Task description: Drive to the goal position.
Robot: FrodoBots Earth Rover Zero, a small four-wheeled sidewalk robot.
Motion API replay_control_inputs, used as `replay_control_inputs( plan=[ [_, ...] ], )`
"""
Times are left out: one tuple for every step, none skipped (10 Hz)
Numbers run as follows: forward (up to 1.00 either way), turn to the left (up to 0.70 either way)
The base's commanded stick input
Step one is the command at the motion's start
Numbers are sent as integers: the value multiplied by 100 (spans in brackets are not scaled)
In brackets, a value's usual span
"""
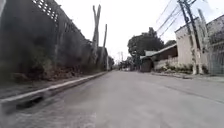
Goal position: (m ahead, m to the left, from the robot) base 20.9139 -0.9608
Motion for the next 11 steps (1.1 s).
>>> replay_control_inputs(
  plan=[
    [85,0],
    [85,0],
    [85,0],
    [85,0],
    [85,0],
    [85,0],
    [85,0],
    [85,0],
    [85,-2],
    [85,-7],
    [85,-20]
  ],
)
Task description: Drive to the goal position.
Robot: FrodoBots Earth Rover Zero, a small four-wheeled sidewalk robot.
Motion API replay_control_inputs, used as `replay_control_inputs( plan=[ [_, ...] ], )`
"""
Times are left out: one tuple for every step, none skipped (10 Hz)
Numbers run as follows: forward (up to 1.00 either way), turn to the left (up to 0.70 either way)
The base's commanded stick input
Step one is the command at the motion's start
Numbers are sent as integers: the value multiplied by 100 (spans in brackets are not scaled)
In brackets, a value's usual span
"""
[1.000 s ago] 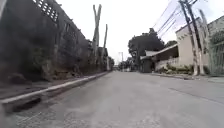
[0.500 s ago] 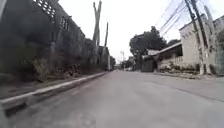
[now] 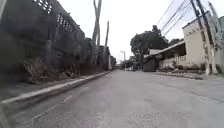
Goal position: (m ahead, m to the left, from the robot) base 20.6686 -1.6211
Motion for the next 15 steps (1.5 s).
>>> replay_control_inputs(
  plan=[
    [85,-33],
    [85,0],
    [85,0],
    [85,0],
    [85,0],
    [85,0],
    [85,0],
    [85,0],
    [85,0],
    [85,0],
    [85,0],
    [85,0],
    [85,0],
    [85,0],
    [85,0]
  ],
)
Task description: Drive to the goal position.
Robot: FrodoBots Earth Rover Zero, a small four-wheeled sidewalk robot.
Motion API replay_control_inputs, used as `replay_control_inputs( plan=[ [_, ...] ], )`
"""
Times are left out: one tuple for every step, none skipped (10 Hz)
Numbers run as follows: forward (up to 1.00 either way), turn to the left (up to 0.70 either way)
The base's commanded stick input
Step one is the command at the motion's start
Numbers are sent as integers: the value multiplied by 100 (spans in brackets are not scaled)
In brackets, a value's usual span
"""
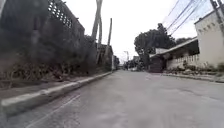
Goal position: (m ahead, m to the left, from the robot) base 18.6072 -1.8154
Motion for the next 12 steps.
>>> replay_control_inputs(
  plan=[
    [85,0],
    [85,-7],
    [85,-31],
    [85,-27],
    [85,-15],
    [85,0],
    [85,0],
    [85,0],
    [85,0],
    [85,0],
    [85,0],
    [85,0]
  ],
)
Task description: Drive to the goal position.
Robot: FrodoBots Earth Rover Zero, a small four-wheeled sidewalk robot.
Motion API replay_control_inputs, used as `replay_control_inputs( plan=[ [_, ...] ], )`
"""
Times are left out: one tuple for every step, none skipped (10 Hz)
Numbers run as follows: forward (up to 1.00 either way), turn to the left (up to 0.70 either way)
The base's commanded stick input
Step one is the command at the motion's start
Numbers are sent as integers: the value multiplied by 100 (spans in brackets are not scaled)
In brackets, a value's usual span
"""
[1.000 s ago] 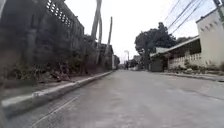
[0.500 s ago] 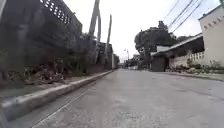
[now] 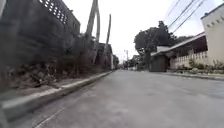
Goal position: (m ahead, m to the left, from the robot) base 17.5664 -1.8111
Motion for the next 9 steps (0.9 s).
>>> replay_control_inputs(
  plan=[
    [85,0],
    [85,0],
    [85,-19],
    [85,-34],
    [85,-34],
    [85,0],
    [85,0],
    [85,0],
    [85,0]
  ],
)
